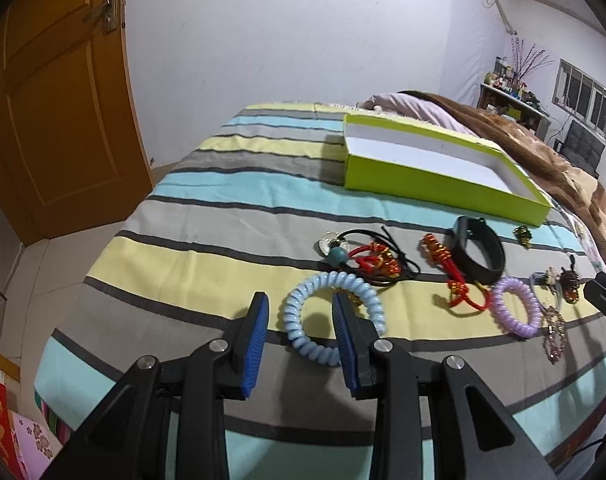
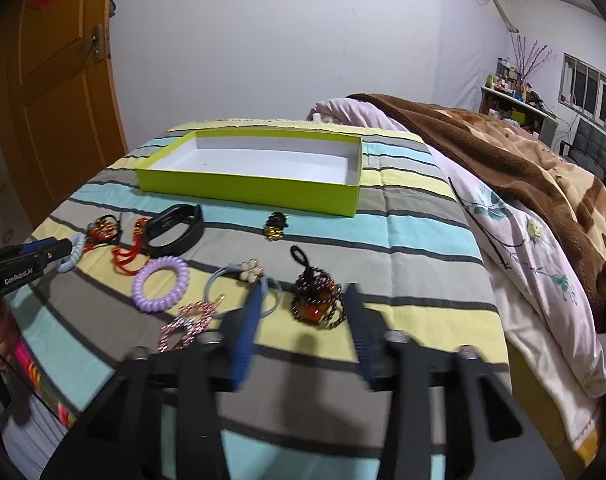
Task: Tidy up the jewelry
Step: 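Grasp the light-blue coil hair tie with the left tool while the right tool grasps the dark beaded bracelet, then carry both items into the green box while both tools open to release them, then withdraw both open tools from the box back over the jewelry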
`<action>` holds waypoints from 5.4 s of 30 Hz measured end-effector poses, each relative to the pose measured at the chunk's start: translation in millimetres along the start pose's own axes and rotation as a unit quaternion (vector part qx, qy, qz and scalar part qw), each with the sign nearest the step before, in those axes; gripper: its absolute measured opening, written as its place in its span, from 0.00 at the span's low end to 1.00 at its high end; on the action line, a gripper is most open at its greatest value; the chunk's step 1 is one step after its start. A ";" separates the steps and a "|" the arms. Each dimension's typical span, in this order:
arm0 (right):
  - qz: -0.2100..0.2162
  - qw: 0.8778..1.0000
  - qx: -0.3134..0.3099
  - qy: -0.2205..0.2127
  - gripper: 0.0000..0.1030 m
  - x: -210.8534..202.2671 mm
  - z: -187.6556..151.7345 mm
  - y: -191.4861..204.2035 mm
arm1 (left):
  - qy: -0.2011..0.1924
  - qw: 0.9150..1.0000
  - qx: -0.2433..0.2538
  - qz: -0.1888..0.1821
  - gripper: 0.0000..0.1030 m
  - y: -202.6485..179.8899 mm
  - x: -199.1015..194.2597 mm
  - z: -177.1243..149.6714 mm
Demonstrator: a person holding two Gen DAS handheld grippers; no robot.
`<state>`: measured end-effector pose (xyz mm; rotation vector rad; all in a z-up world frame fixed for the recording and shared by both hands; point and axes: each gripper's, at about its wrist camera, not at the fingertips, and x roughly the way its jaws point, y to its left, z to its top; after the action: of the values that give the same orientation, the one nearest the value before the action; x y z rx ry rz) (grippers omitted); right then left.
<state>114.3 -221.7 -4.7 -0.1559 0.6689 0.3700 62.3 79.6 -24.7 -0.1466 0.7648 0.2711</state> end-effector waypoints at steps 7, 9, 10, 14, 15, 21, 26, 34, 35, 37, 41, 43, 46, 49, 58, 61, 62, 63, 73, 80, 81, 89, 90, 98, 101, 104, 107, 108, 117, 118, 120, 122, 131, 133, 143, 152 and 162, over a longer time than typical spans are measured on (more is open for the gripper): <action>0.007 0.999 0.017 0.034 0.46 23.1 5.0 -10.6 | 0.006 1.000 0.008 0.008 0.33 -0.1 7.3 0.2; 0.007 0.999 0.017 0.051 0.46 30.7 6.3 -11.1 | 0.007 1.000 0.011 0.010 0.33 -1.1 7.7 0.7; 0.008 0.998 0.017 0.055 0.46 32.7 6.4 -11.5 | 0.007 1.000 0.014 0.013 0.33 -1.7 8.4 0.9; 0.013 0.997 0.017 0.071 0.29 41.3 6.7 -11.5 | 0.006 1.000 0.023 0.019 0.33 -4.3 9.3 1.4; 0.013 0.997 0.018 0.071 0.29 41.4 5.9 -12.0 | 0.006 1.000 0.025 0.017 0.30 -4.5 9.6 1.7; 0.012 0.997 0.029 0.069 0.24 37.7 5.5 -14.6 | 0.003 0.999 0.038 0.012 0.10 -7.1 8.2 1.5; 0.012 0.997 0.031 0.063 0.24 26.2 2.2 -15.6 | 0.004 1.000 0.022 -0.010 0.09 0.1 3.8 -0.1; 0.015 0.998 0.034 0.043 0.24 1.3 0.6 -12.5 | -0.009 0.999 0.017 -0.031 0.09 -0.7 -18.9 -0.9; 0.017 0.998 0.034 0.039 0.24 -2.9 1.6 -11.3 | -0.012 0.999 0.017 -0.034 0.09 -2.1 -22.4 -0.3; 0.018 0.999 0.032 0.030 0.24 -10.2 4.4 -8.5 | -0.018 0.999 0.020 -0.039 0.09 -5.4 -28.5 1.5; 0.026 0.999 0.031 0.016 0.24 -20.4 11.6 -5.5 | -0.025 0.998 0.026 -0.054 0.09 -13.7 -37.0 9.6; 0.027 0.999 0.027 0.010 0.24 -24.0 15.5 -3.5 | -0.031 0.997 0.030 -0.061 0.09 -18.9 -41.0 14.0; 0.034 0.999 0.023 0.003 0.24 -25.5 23.6 -1.2 | -0.044 0.996 0.039 -0.068 0.09 -25.9 -42.4 24.3; 0.035 0.999 0.018 -0.003 0.24 -21.9 33.2 0.2 | -0.048 0.995 0.040 -0.083 0.09 -32.2 -37.3 38.0; 0.031 0.999 0.000 -0.016 0.24 0.4 66.3 -0.6 | -0.066 0.992 0.060 -0.088 0.09 -50.0 -18.3 80.5; 0.029 0.999 -0.002 -0.020 0.24 12.8 82.5 -4.1 | -0.075 0.991 0.065 -0.093 0.09 -53.2 -11.3 96.8; 0.028 0.999 -0.003 -0.021 0.24 16.4 86.8 -4.9 | -0.078 0.990 0.069 -0.090 0.09 -55.3 -8.4 101.6; 0.028 0.999 -0.004 -0.022 0.24 20.2 91.3 -6.4 | -0.080 0.990 0.072 -0.090 0.09 -56.6 -4.5 106.9; 0.031 1.000 0.001 -0.001 0.24 82.3 128.6 -17.2 | -0.073 0.990 0.081 -0.095 0.09 -68.0 49.0 150.6; 0.029 0.999 0.001 0.019 0.24 129.6 143.2 -26.5 | -0.057 0.990 0.093 -0.087 0.09 -75.0 92.5 160.7; 0.027 0.999 0.001 0.021 0.24 134.1 144.5 -27.2 | -0.053 0.991 0.093 -0.085 0.09 -75.2 98.0 161.1; 0.027 0.998 0.013 0.059 0.24 175.7 149.9 -33.9 | -0.012 0.994 0.083 -0.073 0.09 -70.7 134.3 166.6; 0.026 0.998 0.013 0.062 0.24 177.8 149.6 -34.2 | -0.007 0.994 0.084 -0.071 0.09 -70.6 137.0 166.9; 0.015 0.997 0.011 0.079 0.25 189.8 147.9 -34.7 | 0.023 0.993 0.086 -0.071 0.10 -72.2 152.9 165.5; 0.015 0.997 0.008 0.078 0.30 189.6 148.1 -34.6 | 0.024 0.993 0.085 -0.076 0.10 -71.2 153.5 167.0; 0.016 0.998 0.011 0.067 0.43 183.7 148.5 -35.3 | 0.024 0.993 0.080 -0.077 0.12 -67.7 151.1 166.4; 0.020 0.998 0.015 0.060 0.43 175.2 148.0 -35.3 | 0.015 0.993 0.083 -0.078 0.16 -67.5 143.3 165.9; 0.019 0.998 0.014 0.058 0.43 172.2 147.7 -34.5 | 0.011 0.993 0.084 -0.077 0.20 -67.2 139.3 165.5; 0.027 0.999 0.013 0.017 0.43 116.0 139.9 -25.9 | -0.026 0.993 0.080 -0.088 0.22 -59.3 82.4 155.6; 0.026 0.999 0.013 0.013 0.43 108.9 137.9 -24.5 | -0.030 0.992 0.079 -0.090 0.22 -59.0 76.1 153.7; 0.028 1.000 0.012 0.004 0.43 92.1 132.8 -20.9 | -0.037 0.992 0.077 -0.094 0.22 -57.5 60.8 146.4; 0.030 0.999 0.010 -0.006 0.43 75.2 127.0 -17.3 | -0.042 0.992 0.073 -0.098 0.22 -56.4 47.7 139.0; 0.034 0.999 0.001 -0.031 0.43 13.0 92.2 -0.7 | -0.068 0.989 0.070 -0.113 0.22 -55.6 -9.3 97.9; 0.039 0.999 0.001 -0.035 0.43 0.0 82.5 3.6 | -0.075 0.988 0.073 -0.114 0.22 -54.7 -20.2 89.0; 0.059 0.997 0.004 -0.050 0.43 -49.9 44.4 20.3 | -0.084 0.987 0.071 -0.120 0.22 -43.9 -59.8 47.8; 0.069 0.996 0.016 -0.051 0.43 -71.9 18.5 21.2 | -0.084 0.986 0.067 -0.127 0.22 -39.5 -80.3 16.0; 0.073 0.997 0.018 -0.029 0.43 -69.6 -0.4 21.6 | -0.072 0.985 0.068 -0.139 0.22 -42.2 -82.7 0.5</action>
<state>55.5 -221.6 38.4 -0.0612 0.6315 0.5011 18.1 23.8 34.9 -0.1020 0.6081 -0.0360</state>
